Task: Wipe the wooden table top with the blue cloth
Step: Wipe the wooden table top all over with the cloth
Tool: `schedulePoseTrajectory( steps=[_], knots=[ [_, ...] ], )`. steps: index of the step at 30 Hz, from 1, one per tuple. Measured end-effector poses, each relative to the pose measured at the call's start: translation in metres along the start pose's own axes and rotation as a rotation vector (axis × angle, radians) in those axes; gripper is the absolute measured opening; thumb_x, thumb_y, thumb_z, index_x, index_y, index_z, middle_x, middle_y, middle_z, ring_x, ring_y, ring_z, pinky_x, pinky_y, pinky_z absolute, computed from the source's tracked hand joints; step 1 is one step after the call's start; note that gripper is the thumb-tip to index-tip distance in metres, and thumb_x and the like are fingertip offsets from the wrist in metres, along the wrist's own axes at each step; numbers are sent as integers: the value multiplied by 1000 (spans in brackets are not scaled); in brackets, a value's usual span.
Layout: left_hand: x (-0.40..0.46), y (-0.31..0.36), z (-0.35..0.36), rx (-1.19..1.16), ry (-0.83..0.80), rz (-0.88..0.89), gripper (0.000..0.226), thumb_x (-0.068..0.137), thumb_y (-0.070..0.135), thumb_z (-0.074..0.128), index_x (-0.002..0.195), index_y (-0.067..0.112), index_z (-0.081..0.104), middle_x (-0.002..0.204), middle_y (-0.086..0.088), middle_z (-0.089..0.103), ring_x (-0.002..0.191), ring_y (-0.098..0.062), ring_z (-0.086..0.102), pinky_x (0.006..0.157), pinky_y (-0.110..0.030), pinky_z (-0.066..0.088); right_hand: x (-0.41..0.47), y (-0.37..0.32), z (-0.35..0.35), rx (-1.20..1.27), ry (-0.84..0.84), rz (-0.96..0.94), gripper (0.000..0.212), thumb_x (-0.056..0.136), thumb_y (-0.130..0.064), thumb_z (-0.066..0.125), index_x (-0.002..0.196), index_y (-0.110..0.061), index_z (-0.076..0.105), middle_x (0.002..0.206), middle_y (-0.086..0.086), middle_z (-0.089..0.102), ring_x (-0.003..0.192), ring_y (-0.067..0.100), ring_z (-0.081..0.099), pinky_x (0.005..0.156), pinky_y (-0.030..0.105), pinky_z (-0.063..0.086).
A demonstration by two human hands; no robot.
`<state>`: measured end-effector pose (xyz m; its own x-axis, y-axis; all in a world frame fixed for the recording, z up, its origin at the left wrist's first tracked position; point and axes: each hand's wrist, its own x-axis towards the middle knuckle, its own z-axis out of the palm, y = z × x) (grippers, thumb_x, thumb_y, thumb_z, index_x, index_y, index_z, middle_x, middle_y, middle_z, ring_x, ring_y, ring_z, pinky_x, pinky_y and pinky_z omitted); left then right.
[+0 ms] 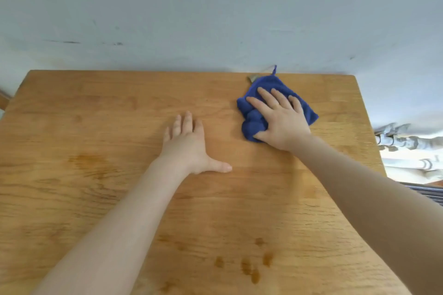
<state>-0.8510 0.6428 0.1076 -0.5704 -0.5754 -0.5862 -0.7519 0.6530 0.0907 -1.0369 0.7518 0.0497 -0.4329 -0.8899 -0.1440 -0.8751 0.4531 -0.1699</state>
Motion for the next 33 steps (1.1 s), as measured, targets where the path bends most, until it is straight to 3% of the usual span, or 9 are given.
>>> schedulePoseTrajectory(
  steps=[5, 8, 11, 13, 18, 23, 28, 31, 33],
  knots=[
    [-10, 33, 14, -231, 28, 76, 128, 65, 70, 64, 147, 12, -15, 157, -8, -17, 144, -25, -16, 118, -38, -2, 25, 19, -8, 64, -3, 188, 70, 83, -50, 48, 145, -37, 18, 158, -3, 7, 144, 25, 3, 115, 50, 3],
    [-15, 57, 17, -179, 76, 78, 126, 64, 68, 66, 149, 14, -10, 156, -8, -18, 144, -29, -7, 116, -40, 3, -26, 8, -2, 41, 13, 103, 73, 78, -54, 41, 145, -36, 18, 158, -2, 8, 144, 26, 4, 114, 51, 4],
    [-15, 81, 21, -38, 162, 114, 126, 60, 70, 67, 149, 12, 0, 156, -11, -5, 143, -29, 7, 115, -42, 10, -72, 9, 1, 13, -15, -29, 84, 66, -62, 24, 145, -37, 20, 157, -2, 13, 144, 26, 7, 113, 50, 5],
    [-14, 91, 26, 40, 191, 133, 125, 59, 71, 68, 148, 9, 5, 156, -13, 3, 142, -28, 12, 114, -40, 13, -68, 17, 0, 7, -17, -73, 84, 64, -62, 25, 144, -38, 23, 157, -3, 16, 144, 26, 11, 113, 50, 7],
    [-9, 90, 33, 67, 200, 120, 127, 57, 72, 67, 149, 10, 3, 157, -10, -1, 143, -26, 8, 115, -37, 11, 9, 50, -9, 34, 6, 68, 72, 80, -50, 50, 144, -38, 20, 157, -4, 11, 144, 24, 7, 114, 50, 5],
    [-15, 93, 32, 47, 149, 104, 127, 60, 71, 66, 149, 12, -3, 157, -9, -9, 144, -26, 1, 116, -37, 8, -4, 51, -11, 44, 39, 116, 69, 82, -51, 46, 145, -36, 20, 158, -2, 11, 144, 25, 6, 115, 50, 4],
    [-15, 104, 21, 68, 109, 64, 129, 59, 65, 72, 149, 7, 0, 157, -14, -4, 144, -28, 6, 115, -36, 14, -78, 48, -4, 11, -7, -8, 80, 68, -59, 32, 145, -38, 19, 157, -4, 11, 145, 25, 6, 114, 48, 4],
    [-14, 108, 20, 82, 77, 51, 129, 61, 63, 73, 148, 6, -3, 157, -15, -6, 144, -30, 5, 115, -37, 13, -56, 67, -8, 0, -15, -69, 78, 70, -61, 39, 143, -39, 22, 157, -5, 15, 144, 25, 9, 113, 49, 7],
    [-11, 107, 23, 85, 75, 49, 130, 62, 63, 72, 148, 7, -7, 157, -14, -9, 144, -30, 2, 116, -37, 12, -25, 82, -11, 1, 11, 7, 72, 79, -53, 50, 144, -38, 23, 157, -4, 15, 144, 25, 9, 113, 49, 7]
  ],
)
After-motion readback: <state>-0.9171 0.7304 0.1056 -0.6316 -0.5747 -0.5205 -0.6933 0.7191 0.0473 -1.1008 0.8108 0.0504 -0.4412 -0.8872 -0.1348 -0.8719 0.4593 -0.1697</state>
